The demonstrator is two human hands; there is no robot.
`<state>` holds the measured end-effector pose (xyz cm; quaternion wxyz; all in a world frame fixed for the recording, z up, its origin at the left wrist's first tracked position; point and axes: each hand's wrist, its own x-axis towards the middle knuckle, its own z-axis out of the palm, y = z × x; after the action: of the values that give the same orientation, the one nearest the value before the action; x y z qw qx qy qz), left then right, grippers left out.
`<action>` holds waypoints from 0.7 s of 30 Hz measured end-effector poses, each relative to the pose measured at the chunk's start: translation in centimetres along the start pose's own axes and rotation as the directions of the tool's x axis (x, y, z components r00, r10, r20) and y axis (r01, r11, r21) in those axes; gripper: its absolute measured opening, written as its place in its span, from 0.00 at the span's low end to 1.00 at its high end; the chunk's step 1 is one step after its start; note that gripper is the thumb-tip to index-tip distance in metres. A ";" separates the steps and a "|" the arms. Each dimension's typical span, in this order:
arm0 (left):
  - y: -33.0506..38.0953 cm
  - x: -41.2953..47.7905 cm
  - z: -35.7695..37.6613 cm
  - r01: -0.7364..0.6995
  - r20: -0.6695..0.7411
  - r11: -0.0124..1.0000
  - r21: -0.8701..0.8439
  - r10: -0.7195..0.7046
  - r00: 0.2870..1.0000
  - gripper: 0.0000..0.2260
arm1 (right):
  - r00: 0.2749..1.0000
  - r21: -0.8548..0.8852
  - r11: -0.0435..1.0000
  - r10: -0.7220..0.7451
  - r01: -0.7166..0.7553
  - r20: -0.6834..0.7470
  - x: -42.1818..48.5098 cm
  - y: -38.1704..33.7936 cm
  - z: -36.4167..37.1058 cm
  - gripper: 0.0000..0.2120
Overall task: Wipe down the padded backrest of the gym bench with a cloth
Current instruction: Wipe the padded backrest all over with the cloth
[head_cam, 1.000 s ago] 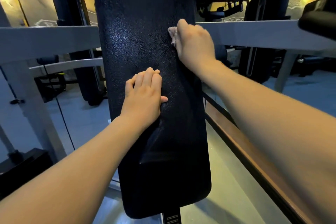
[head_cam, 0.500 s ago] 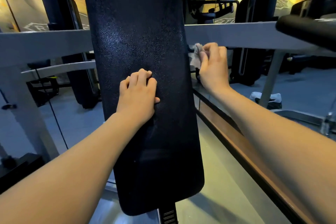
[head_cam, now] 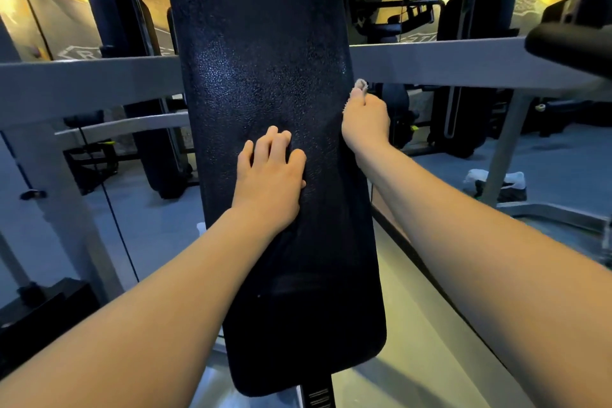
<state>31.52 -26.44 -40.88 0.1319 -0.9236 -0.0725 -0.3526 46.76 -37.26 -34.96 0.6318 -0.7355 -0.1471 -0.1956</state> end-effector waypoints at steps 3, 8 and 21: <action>0.1 0.0 0.0 0.002 -0.010 1.000 -0.015 -0.002 1.000 0.17 | 0.999 0.054 0.999 0.007 -0.009 0.038 3.5 -3.1 -0.1 0.22; 0.3 0.3 -0.2 0.002 0.047 1.000 0.017 -0.002 0.999 0.20 | 0.985 0.152 0.988 -0.054 0.029 0.164 1.8 -0.6 -1.8 0.26; 0.8 0.3 0.2 0.019 0.048 0.998 0.055 -0.022 0.999 0.21 | 0.963 0.309 0.936 0.092 -0.170 0.252 3.3 -0.5 -1.7 0.20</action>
<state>32.01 -27.15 -40.98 0.1515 -0.9271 -0.0948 -0.3295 49.28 -38.96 -32.76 0.7351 -0.6464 -0.2010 -0.0379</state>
